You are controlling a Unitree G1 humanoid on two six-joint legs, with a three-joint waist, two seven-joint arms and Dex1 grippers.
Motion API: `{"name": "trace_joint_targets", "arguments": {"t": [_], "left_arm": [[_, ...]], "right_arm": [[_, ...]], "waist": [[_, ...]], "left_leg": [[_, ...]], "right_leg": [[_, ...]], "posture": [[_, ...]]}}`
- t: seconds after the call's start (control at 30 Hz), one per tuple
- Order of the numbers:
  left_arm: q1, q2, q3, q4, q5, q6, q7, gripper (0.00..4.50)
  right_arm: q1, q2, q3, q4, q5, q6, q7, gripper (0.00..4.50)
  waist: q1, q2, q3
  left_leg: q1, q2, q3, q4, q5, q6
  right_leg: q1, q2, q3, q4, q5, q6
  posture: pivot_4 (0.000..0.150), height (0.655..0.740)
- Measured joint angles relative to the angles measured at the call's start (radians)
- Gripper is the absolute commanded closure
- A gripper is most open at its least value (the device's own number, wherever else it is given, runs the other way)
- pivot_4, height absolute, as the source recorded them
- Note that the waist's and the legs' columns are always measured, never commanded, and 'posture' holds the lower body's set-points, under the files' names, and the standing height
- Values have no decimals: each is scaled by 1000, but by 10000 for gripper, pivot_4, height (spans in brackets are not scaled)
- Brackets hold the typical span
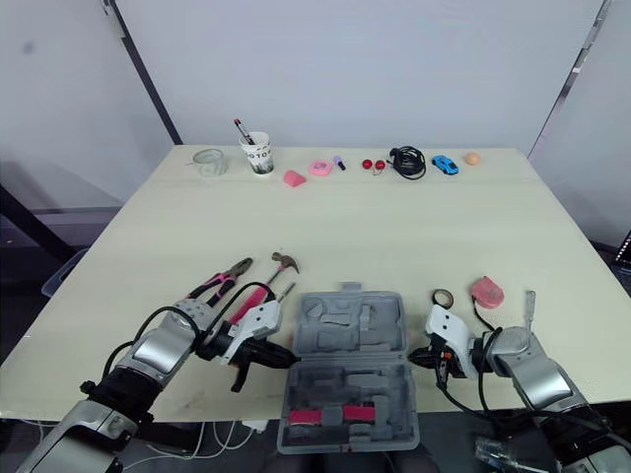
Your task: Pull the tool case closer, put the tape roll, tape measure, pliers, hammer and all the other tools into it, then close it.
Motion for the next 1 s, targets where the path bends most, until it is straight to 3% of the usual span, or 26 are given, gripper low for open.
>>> {"name": "trace_joint_targets", "arguments": {"t": [0.2,0.4,0.7,0.87,0.93,1.0], "left_arm": [[40,47,38,-30,-28,28,25,44534],[141,80,153,-118,-118,68,56,44534],[385,50,479,-329,-337,75,197,44534],[507,27,637,-386,-394,76,287,44534],[586,-1,721,-395,-407,55,333,45000],[645,-20,786,-388,-411,36,372,39675]], "right_arm": [[26,-36,-41,-6,9,-6,-12,45000],[107,-31,-183,-33,67,-91,-66,45000],[294,21,-408,-103,145,-300,-170,45000],[380,57,-509,-111,189,-362,-211,45000],[459,85,-573,-136,232,-362,-228,39584],[528,98,-635,-145,274,-355,-238,32295]], "waist": [[-3,0,0],[1,0,1],[1,0,1],[1,0,1],[3,0,1],[6,0,1]], "left_leg": [[0,0,0,0,0,0],[-1,1,-1,0,0,0],[0,3,-2,-1,0,0],[2,3,-1,-2,0,0],[2,4,-1,-3,0,0],[1,4,-1,-2,0,0]], "right_leg": [[0,0,0,0,0,0],[-1,-1,0,0,0,0],[-1,-2,2,-1,-1,-2],[0,-2,3,-1,-2,-3],[0,-3,3,-2,-2,-2],[0,-3,3,-2,-2,-2]], "posture": [[1500,7400],[1500,7400],[1500,7400],[1500,7400],[1500,7400],[1500,7400]]}}
